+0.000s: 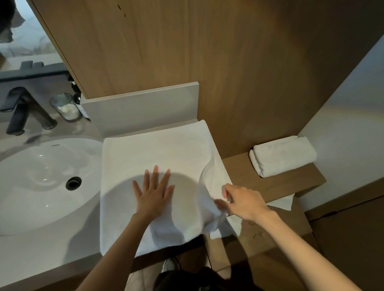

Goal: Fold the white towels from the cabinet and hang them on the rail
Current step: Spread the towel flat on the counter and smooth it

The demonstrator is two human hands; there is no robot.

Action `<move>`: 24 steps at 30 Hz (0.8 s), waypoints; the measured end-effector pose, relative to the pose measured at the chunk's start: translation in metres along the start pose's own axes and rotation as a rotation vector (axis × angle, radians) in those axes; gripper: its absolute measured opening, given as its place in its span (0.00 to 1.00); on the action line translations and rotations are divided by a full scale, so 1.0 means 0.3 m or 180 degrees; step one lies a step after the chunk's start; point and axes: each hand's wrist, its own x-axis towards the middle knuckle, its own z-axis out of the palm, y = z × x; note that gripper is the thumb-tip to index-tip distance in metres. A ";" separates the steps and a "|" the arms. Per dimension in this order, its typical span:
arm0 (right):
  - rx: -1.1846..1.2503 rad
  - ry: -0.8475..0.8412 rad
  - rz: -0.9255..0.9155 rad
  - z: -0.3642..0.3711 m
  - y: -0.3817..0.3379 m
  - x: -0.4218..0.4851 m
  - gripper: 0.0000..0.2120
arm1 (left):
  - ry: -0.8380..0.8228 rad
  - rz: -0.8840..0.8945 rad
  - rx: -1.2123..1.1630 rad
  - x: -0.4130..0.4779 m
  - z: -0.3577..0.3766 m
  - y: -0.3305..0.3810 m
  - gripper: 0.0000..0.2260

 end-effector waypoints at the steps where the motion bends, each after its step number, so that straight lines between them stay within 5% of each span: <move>1: 0.0048 0.0059 0.0038 -0.003 0.023 -0.009 0.18 | 0.0032 0.0011 0.0033 0.000 0.000 0.001 0.34; 7: 0.0210 0.0095 0.0177 -0.005 0.071 -0.032 0.04 | 0.0101 0.0026 0.0061 0.001 0.003 0.002 0.34; 11: 0.0836 -0.0023 0.0561 0.032 0.089 -0.047 0.11 | 0.0075 0.0055 0.0051 0.001 0.007 -0.004 0.33; 14: 0.1249 0.0418 0.0607 0.064 0.084 -0.062 0.12 | 0.0101 0.0078 0.0044 -0.001 0.008 -0.006 0.33; 17: 0.1915 0.0272 0.0672 0.059 0.036 -0.082 0.09 | 0.0133 0.0114 0.0025 -0.003 0.009 -0.006 0.34; 24: 0.1434 0.0406 0.0742 0.098 0.070 -0.103 0.19 | 0.0135 0.0069 0.0063 -0.010 0.003 0.000 0.34</move>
